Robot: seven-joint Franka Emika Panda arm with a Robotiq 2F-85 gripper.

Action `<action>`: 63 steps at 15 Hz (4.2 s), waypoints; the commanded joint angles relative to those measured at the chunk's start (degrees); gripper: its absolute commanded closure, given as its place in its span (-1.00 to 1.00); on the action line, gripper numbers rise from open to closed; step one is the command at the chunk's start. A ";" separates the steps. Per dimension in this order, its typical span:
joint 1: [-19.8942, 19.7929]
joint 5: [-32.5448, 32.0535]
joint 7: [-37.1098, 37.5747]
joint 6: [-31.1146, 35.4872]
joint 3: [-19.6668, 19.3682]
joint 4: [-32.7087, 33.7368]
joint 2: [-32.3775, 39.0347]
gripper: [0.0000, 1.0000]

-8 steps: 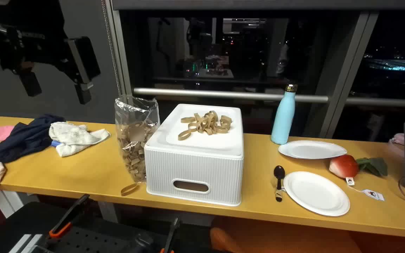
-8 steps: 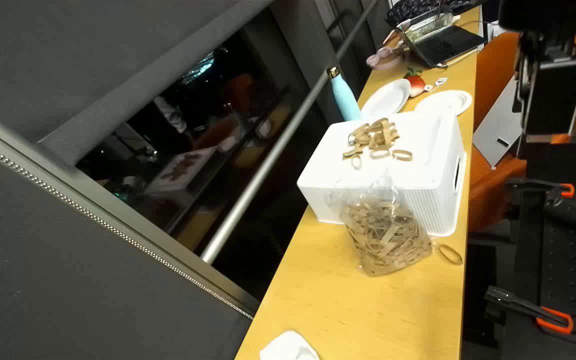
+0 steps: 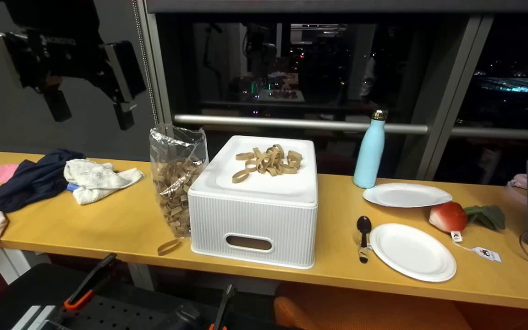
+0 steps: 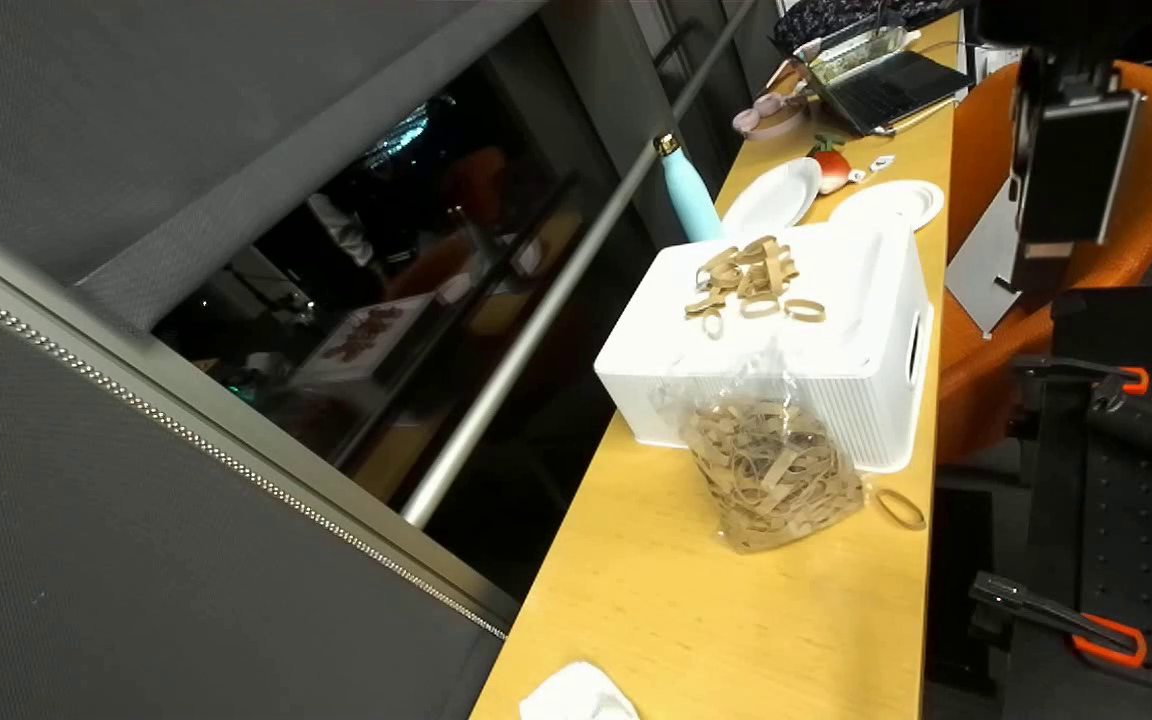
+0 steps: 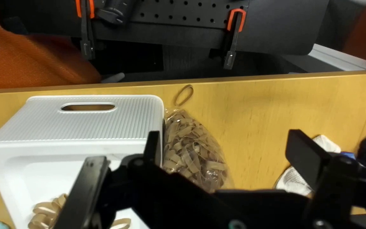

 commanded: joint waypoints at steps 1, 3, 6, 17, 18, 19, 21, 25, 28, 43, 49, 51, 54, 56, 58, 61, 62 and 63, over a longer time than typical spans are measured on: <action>-3.13 -3.07 -2.19 1.07 -1.65 3.23 4.04 -1.00; -4.75 -4.95 -3.59 2.69 -2.97 4.16 6.41 -1.00; -8.07 -8.90 -6.14 6.68 -5.60 5.85 10.81 -1.00; -9.28 -5.02 -24.40 21.31 -14.28 26.23 38.89 -1.00; -9.43 -3.31 -26.75 22.41 -14.23 27.68 41.13 -1.00; -9.84 -1.80 -28.09 22.81 -13.78 29.20 43.10 -1.00; -10.63 2.05 -32.76 25.51 -13.00 30.88 46.71 -1.00; -12.73 9.33 -40.14 27.32 -10.49 34.68 52.90 -1.00; -14.91 13.64 -45.09 27.02 -7.75 38.57 57.92 -1.00; -21.95 15.47 -45.96 25.08 1.31 46.71 69.34 -0.47; -22.54 15.48 -45.89 25.13 2.36 47.10 69.80 0.46; -22.53 15.51 -45.74 25.10 2.52 47.03 69.69 0.77; -22.28 15.36 -45.03 24.61 2.54 46.75 68.53 1.00; -22.18 15.22 -44.10 23.60 2.34 46.87 67.50 1.00; -21.87 15.11 -42.72 21.93 2.08 46.82 65.66 0.98; -21.21 15.52 -41.09 18.10 1.92 47.17 62.72 0.98; -20.55 15.33 -40.34 16.37 1.88 47.26 61.25 0.98; -19.92 15.00 -39.78 14.76 1.72 47.37 59.95 0.98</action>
